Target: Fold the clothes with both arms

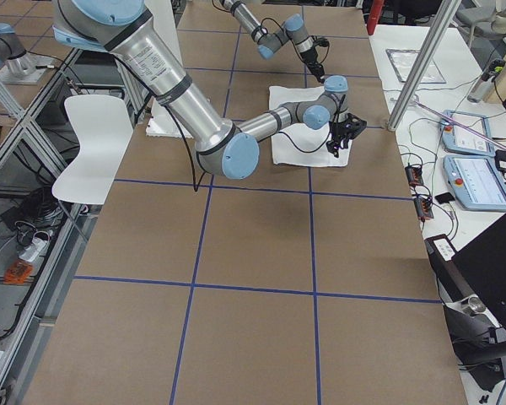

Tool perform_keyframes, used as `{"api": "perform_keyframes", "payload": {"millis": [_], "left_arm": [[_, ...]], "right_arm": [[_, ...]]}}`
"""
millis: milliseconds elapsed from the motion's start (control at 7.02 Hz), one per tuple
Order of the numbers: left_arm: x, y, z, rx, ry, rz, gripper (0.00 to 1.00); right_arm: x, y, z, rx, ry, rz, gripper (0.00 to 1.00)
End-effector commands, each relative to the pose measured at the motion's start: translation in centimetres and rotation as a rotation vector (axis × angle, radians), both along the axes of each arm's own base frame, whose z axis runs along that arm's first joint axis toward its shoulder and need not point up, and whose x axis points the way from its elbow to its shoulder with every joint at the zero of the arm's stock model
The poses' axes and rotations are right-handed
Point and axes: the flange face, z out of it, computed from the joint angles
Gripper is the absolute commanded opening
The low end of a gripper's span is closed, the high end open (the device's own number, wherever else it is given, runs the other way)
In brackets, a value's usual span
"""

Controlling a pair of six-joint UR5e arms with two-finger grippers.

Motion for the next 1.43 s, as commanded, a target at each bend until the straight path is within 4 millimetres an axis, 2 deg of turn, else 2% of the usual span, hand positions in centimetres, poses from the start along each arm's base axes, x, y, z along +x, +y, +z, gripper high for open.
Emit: {"api": "perform_keyframes", "payload": {"millis": [0, 285, 428, 570, 713, 998, 1140, 1283], "left_arm": [[-0.2, 0.1, 0.2, 0.004, 0.006, -0.002, 0.46], [-0.4, 0.2, 0.5, 0.003, 0.003, -0.001, 0.46], [-0.3, 0.2, 0.5, 0.003, 0.003, 0.0, 0.47], [-0.2, 0.3, 0.4, 0.005, 0.003, 0.002, 0.48], [0.0, 0.5, 0.7, 0.003, -0.001, 0.006, 0.48], [0.0, 0.5, 0.4, 0.006, 0.002, 0.006, 0.48], [-0.1, 0.4, 0.4, 0.006, 0.003, 0.006, 0.48], [0.0, 0.5, 0.2, 0.005, 0.007, 0.006, 0.49]], "right_arm": [[1.2, 7.6, 0.5, 0.002, -0.077, -0.003, 0.9], [2.0, 17.7, 1.0, -0.073, -0.176, 0.029, 0.91], [2.2, 21.4, 2.1, -0.069, -0.169, 0.011, 0.91], [2.0, 23.0, 3.2, -0.08, -0.156, 0.027, 0.92], [0.8, 23.6, 4.3, -0.084, -0.132, 0.029, 0.91], [-0.6, 23.3, 6.1, -0.101, -0.103, 0.025, 0.91], [-1.1, 23.1, 6.4, -0.107, -0.097, 0.026, 0.82], [-0.8, 23.1, 6.3, -0.108, -0.099, 0.029, 0.35]]}}
